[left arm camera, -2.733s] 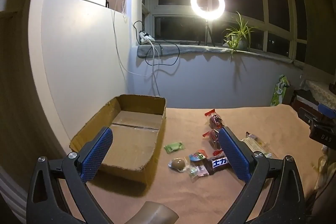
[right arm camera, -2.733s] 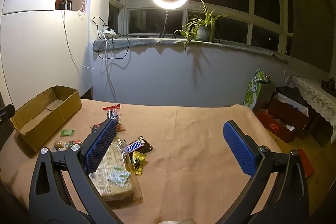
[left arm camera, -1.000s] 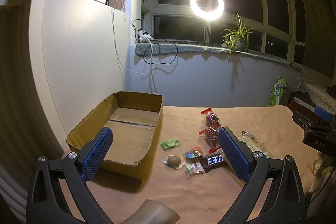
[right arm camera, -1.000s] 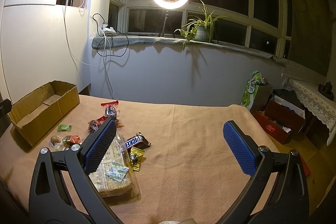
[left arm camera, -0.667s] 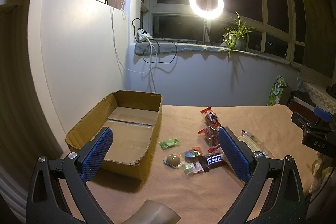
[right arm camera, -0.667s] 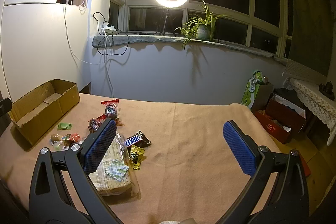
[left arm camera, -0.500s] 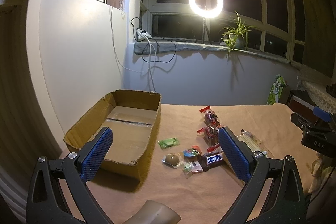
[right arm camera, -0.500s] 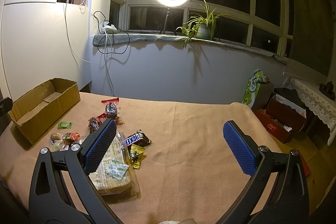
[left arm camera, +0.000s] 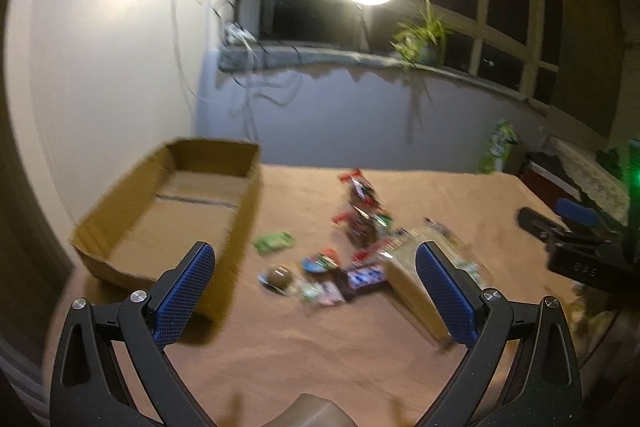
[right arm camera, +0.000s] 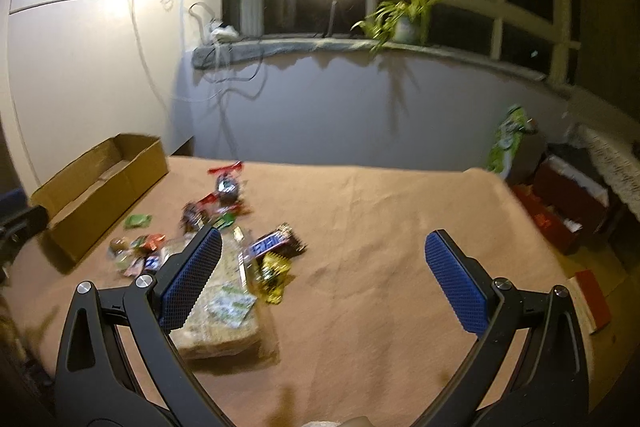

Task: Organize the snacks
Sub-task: 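Close both grippers together on the bagged bread loaf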

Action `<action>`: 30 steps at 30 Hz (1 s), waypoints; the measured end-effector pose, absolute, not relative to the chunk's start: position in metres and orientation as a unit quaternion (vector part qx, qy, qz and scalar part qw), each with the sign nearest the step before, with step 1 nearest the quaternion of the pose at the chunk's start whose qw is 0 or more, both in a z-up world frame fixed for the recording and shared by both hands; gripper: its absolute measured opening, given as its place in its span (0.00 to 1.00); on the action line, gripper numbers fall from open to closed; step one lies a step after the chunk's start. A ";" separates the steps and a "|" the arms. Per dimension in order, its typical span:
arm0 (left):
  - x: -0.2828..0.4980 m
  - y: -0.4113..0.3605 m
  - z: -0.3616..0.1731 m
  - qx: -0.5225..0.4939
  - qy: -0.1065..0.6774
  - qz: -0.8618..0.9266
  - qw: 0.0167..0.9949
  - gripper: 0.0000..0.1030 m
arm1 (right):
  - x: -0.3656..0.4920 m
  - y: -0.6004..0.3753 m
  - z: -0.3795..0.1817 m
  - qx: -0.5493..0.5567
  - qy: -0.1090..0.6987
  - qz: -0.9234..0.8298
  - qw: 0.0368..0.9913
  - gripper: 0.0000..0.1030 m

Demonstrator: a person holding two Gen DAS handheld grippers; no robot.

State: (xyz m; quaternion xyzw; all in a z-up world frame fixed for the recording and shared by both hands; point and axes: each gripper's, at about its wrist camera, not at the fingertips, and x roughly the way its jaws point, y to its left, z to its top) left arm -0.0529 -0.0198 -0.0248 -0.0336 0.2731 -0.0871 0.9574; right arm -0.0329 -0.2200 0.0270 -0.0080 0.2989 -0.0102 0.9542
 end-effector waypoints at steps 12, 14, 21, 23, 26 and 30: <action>-0.037 -0.058 -0.069 -0.059 0.365 -0.169 0.914 0.89 | -0.011 -0.214 -0.015 0.085 0.403 0.127 0.902 0.94; -0.037 -0.065 -0.073 -0.057 0.372 -0.176 0.910 0.85 | -0.008 -0.211 -0.021 0.093 0.418 0.141 0.893 0.91; -0.027 -0.075 -0.082 -0.082 0.403 -0.209 0.887 0.65 | 0.001 -0.203 -0.032 0.109 0.453 0.177 0.867 0.75; -0.026 -0.078 -0.083 -0.084 0.406 -0.216 0.884 0.61 | 0.004 -0.204 -0.034 0.118 0.460 0.184 0.860 0.70; -0.022 -0.080 -0.085 -0.098 0.415 -0.226 0.876 0.57 | 0.010 -0.208 -0.039 0.138 0.473 0.191 0.849 0.63; -0.012 -0.079 -0.094 -0.116 0.437 -0.230 0.862 0.52 | 0.017 -0.210 -0.043 0.141 0.483 0.192 0.842 0.61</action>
